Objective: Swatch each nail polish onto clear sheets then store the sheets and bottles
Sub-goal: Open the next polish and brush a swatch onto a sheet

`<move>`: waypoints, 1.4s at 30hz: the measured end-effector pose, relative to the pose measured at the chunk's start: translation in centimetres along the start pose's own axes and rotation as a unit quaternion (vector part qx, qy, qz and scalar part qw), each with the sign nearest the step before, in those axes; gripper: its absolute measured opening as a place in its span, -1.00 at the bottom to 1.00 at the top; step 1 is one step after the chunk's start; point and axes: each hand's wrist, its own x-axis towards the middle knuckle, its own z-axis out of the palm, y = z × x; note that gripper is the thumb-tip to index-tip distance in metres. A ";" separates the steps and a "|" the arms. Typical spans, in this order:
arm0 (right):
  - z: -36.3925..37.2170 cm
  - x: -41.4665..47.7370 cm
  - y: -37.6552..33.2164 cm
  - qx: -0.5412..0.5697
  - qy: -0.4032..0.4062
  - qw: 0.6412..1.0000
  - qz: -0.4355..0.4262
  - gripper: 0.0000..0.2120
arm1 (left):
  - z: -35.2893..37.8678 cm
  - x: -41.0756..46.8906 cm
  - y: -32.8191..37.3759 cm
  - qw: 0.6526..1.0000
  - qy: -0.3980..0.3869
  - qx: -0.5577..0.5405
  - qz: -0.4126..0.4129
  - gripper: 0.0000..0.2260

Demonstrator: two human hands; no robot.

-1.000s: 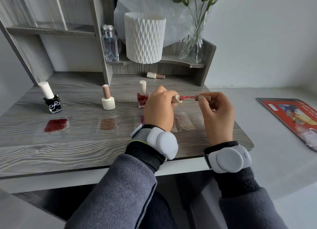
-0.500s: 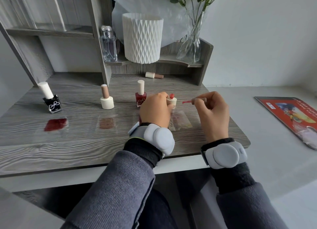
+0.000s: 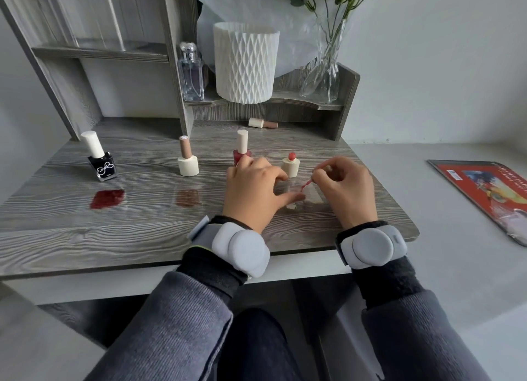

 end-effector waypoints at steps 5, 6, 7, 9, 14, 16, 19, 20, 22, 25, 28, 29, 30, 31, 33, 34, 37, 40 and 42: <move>0.2 0.1 0.2 -0.032 -0.017 0.999 -0.017 -0.94 | -0.2 -0.5 -0.1 0.999 -0.033 0.022 0.009 -0.48; 0.3 0.0 0.3 -0.045 -0.024 0.999 -0.020 -0.94 | -0.2 -0.6 -0.1 0.999 -0.034 0.022 0.008 -0.49; 0.3 0.0 0.3 -0.057 -0.027 0.998 -0.020 -0.93 | -0.1 -0.6 0.0 0.999 -0.033 0.021 0.008 -0.49; 0.2 0.0 0.3 -0.063 -0.011 0.998 -0.020 -0.93 | -0.1 -0.6 -0.1 0.999 -0.032 0.018 0.007 -0.50; 0.1 0.0 0.1 -0.007 0.014 0.998 -0.053 -0.94 | -0.1 -0.6 -0.1 0.999 -0.037 0.006 0.001 -0.47; 0.3 0.0 0.1 -0.018 -0.017 0.998 -0.060 -0.95 | -0.1 -0.6 -0.1 0.999 -0.037 0.007 0.000 -0.47; 0.5 0.0 0.4 -0.059 -0.048 0.996 -0.056 -0.94 | -0.1 -0.6 -0.1 0.999 -0.036 0.008 -0.001 -0.47; 0.5 0.0 0.5 -0.070 -0.039 0.995 -0.052 -0.93 | -0.1 -0.6 -0.1 0.999 -0.037 0.009 -0.002 -0.47; 0.4 0.1 0.5 -0.067 -0.001 0.997 -0.044 -0.93 | -0.1 -0.6 0.0 0.999 -0.041 0.010 -0.002 -0.46; 0.1 0.1 0.2 -0.024 0.018 0.998 -0.057 -0.94 | -0.2 -0.6 0.0 0.999 -0.045 0.016 -0.004 -0.44; 0.3 0.0 0.1 -0.044 -0.029 0.996 -0.078 -0.96 | -0.2 -0.6 0.0 0.999 -0.046 0.021 -0.005 -0.45; 0.4 0.0 0.2 -0.054 -0.044 0.994 -0.080 -0.96 | -0.2 -0.6 0.1 0.999 -0.045 0.021 -0.005 -0.45; 0.5 0.0 0.3 -0.063 -0.053 0.994 -0.079 -0.96 | -0.2 -0.6 0.0 0.999 -0.044 0.020 -0.005 -0.45; 0.5 0.0 0.4 -0.071 -0.051 0.993 -0.076 -0.96 | -0.2 -0.6 0.1 0.999 -0.045 0.020 -0.006 -0.46; 0.4 0.1 0.5 -0.073 -0.018 0.995 -0.070 -0.94 | -0.3 -0.6 0.1 0.999 -0.047 0.019 -0.006 -0.45; 0.3 0.1 0.5 -0.062 0.006 0.996 -0.068 -0.94 | -0.3 -0.7 0.0 0.999 -0.048 0.017 -0.006 -0.45; 0.0 0.1 0.1 -0.022 0.037 0.996 -0.077 -0.92 | -0.3 -0.7 0.1 0.999 -0.051 0.018 -0.006 -0.44; 0.3 -0.1 0.0 -0.044 -0.019 0.995 -0.087 -0.94 | -0.3 -0.7 0.0 0.999 -0.046 0.015 -0.005 -0.46; 0.5 -0.1 0.3 -0.073 -0.046 0.993 -0.083 -0.95 | -0.2 -0.7 0.0 0.999 -0.042 0.011 -0.005 -0.47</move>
